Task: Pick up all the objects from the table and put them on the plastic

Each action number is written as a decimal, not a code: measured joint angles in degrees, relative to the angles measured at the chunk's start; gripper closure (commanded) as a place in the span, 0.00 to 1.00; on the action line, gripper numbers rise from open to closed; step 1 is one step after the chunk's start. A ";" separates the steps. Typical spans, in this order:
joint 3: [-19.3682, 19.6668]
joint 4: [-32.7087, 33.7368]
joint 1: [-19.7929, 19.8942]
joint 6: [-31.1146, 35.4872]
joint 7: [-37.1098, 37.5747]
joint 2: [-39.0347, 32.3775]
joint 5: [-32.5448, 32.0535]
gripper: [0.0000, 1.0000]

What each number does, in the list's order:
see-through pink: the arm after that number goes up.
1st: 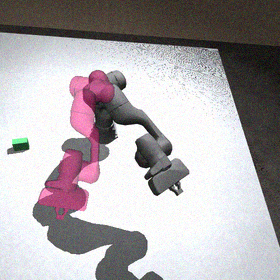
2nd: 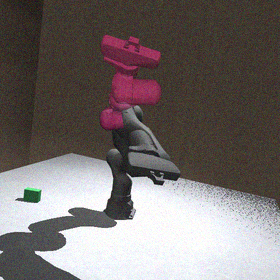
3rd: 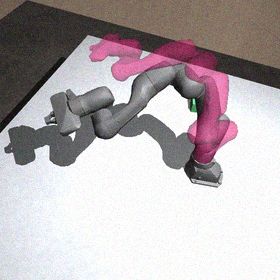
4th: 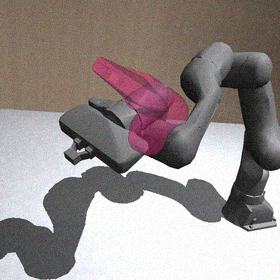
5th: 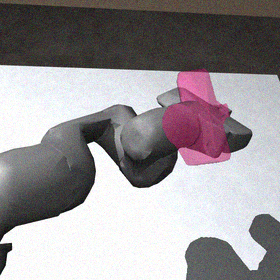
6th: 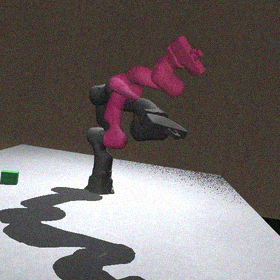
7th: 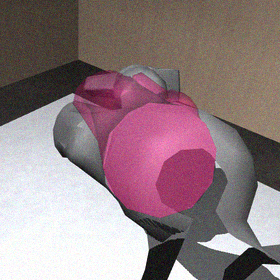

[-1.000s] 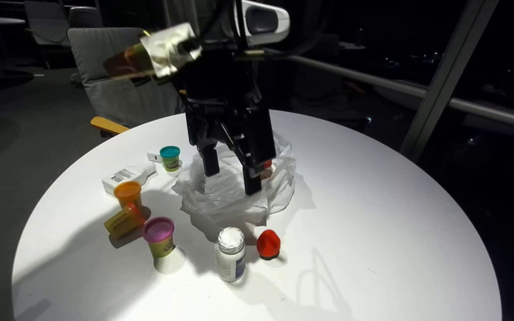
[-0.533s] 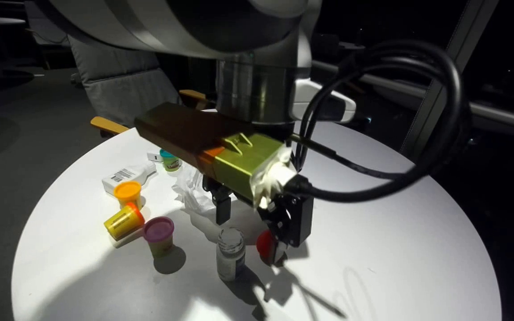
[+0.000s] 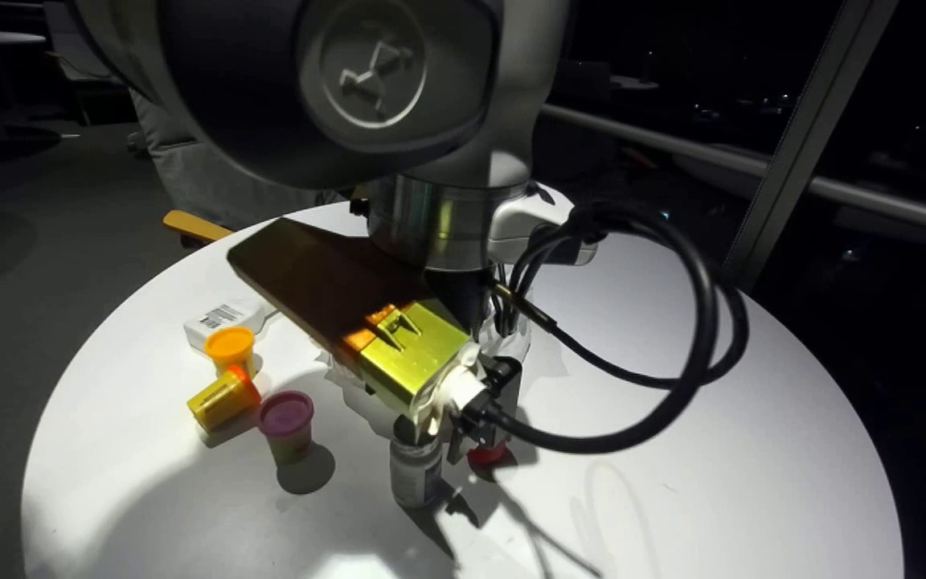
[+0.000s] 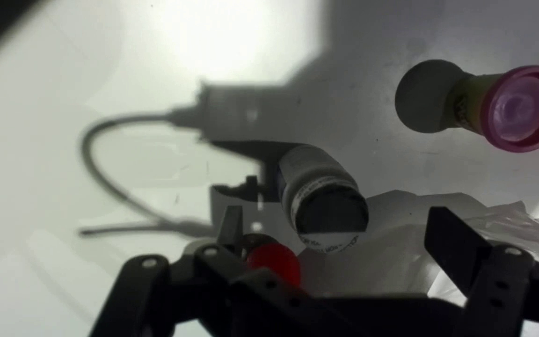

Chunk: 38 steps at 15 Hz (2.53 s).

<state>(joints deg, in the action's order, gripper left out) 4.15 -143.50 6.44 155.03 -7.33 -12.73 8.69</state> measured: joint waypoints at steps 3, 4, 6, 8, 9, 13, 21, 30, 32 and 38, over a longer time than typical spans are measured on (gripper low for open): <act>-0.68 -0.12 0.00 5.98 0.52 -2.93 0.71 0.21; -0.76 -0.03 0.00 7.09 0.83 -3.94 0.72 0.26; -0.79 0.15 0.00 8.43 1.59 -5.71 0.72 0.42; -0.78 0.09 -0.01 8.88 2.50 -6.70 0.63 0.56; -0.77 -0.06 -0.04 9.17 2.95 -6.85 0.54 0.65; -0.29 -0.87 -0.68 12.04 5.48 -6.44 -0.37 0.74; 12.82 -1.98 -17.79 0.45 34.19 6.13 -23.98 0.74; 1.08 5.87 -13.23 -2.43 33.61 4.10 -17.61 0.74; 0.43 7.37 -11.62 -0.80 30.17 0.51 -13.53 0.74; -1.99 12.18 -8.17 4.48 22.65 -7.70 -4.14 0.74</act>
<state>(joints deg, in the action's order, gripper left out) 2.16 -131.32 -1.73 159.52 15.32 -20.43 4.55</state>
